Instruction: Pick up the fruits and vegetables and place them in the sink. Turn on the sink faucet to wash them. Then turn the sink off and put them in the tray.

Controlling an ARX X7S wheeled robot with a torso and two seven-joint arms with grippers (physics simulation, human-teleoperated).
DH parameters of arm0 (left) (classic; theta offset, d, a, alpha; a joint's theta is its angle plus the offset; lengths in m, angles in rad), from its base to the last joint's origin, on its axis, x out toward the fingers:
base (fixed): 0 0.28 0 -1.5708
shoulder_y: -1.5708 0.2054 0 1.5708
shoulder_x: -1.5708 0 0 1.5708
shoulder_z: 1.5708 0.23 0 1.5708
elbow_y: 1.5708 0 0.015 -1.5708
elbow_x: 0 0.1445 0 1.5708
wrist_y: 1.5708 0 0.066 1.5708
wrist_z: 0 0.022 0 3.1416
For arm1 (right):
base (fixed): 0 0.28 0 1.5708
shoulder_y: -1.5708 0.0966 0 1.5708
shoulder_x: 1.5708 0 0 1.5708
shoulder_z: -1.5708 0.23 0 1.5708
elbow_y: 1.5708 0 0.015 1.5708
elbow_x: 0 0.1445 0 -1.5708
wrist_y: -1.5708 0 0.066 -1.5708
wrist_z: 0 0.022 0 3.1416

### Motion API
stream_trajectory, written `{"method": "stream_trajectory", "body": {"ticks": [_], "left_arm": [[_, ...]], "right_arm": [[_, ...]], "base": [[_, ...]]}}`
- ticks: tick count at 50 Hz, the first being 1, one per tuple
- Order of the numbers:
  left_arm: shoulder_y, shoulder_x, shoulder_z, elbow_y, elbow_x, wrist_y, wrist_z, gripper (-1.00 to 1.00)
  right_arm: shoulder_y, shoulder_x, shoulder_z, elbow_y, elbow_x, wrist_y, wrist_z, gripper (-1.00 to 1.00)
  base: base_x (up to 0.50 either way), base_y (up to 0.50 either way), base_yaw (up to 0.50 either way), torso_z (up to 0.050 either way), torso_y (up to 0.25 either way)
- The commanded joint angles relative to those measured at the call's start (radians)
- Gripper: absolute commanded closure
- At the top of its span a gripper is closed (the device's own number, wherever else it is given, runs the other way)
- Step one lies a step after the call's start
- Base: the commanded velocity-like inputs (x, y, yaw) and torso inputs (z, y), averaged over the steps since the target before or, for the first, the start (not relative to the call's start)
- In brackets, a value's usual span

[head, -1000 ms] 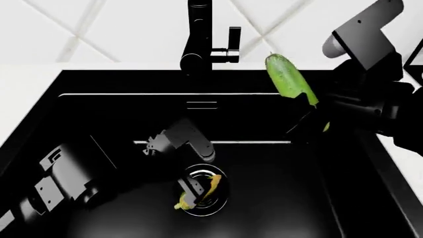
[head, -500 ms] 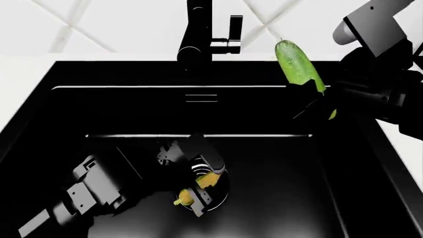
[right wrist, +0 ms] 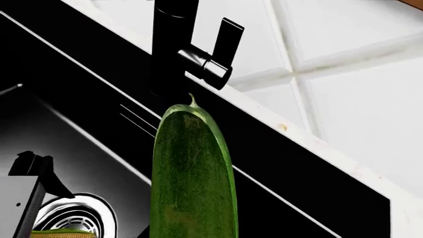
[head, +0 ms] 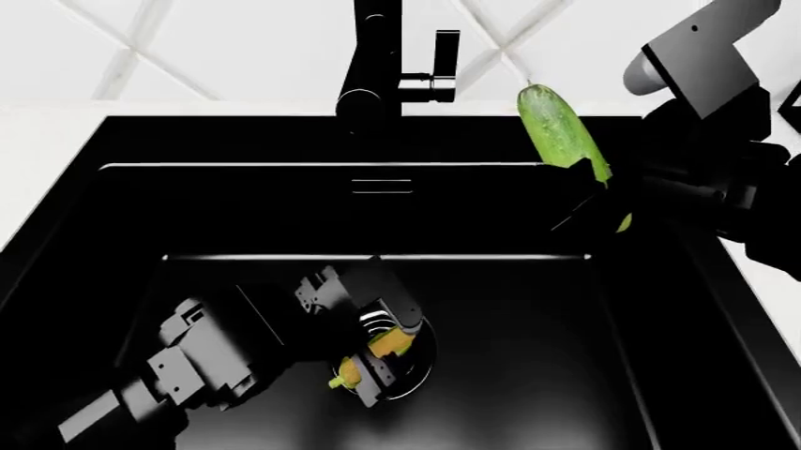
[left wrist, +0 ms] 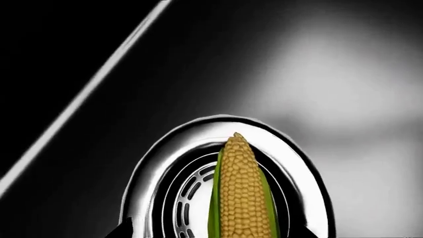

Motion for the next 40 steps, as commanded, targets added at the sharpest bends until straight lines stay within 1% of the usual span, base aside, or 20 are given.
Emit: {"method": "stream_trajectory", "body": {"ticks": [1,4,10,16,24,34,36,40], "left_arm": [[0.086,0.037,0.02,-0.031,0.009,0.024,0.01,-1.0],[0.095,0.034,0.024,-0.019,0.003,0.029,0.019,-1.0],[0.112,0.031,0.044,-0.009,0.008,0.036,0.026,-1.0],[0.119,0.038,0.058,-0.017,0.008,0.021,0.025,-1.0],[0.144,0.042,0.098,-0.01,0.015,0.036,0.053,-1.0],[0.159,0.076,0.119,-0.1,0.05,0.101,0.064,-1.0],[0.162,0.081,0.119,-0.116,0.058,0.118,0.062,-1.0],[0.167,0.089,0.119,-0.136,0.063,0.128,0.057,-1.0]], "right_arm": [[0.002,0.0,-0.002,-0.005,-0.015,-0.005,-0.001,1.0],[-0.001,-0.003,-0.004,-0.004,-0.018,-0.006,-0.005,1.0],[-0.004,-0.006,-0.006,-0.005,-0.02,-0.01,-0.006,1.0],[0.0,-0.008,-0.007,-0.003,-0.019,-0.008,-0.005,1.0],[-0.004,-0.008,-0.009,-0.002,-0.023,-0.011,-0.006,1.0],[-0.013,-0.001,-0.009,-0.008,-0.016,-0.015,0.004,1.0],[-0.016,0.001,-0.008,-0.009,-0.015,-0.016,0.006,1.0],[-0.023,0.004,-0.008,-0.015,-0.012,-0.022,0.01,1.0]], "base": [[0.0,0.0,0.0,-0.011,0.0],[0.0,0.0,0.0,-0.011,-0.008],[0.05,0.01,0.0,0.0,-0.25],[0.01,0.02,0.0,-0.005,0.0],[0.0,0.0,0.0,-0.013,-0.008],[0.0,0.0,0.0,-0.015,-0.011],[0.01,0.0,-0.01,0.0,-0.237],[0.01,0.0,-0.01,0.0,-0.006]]}}
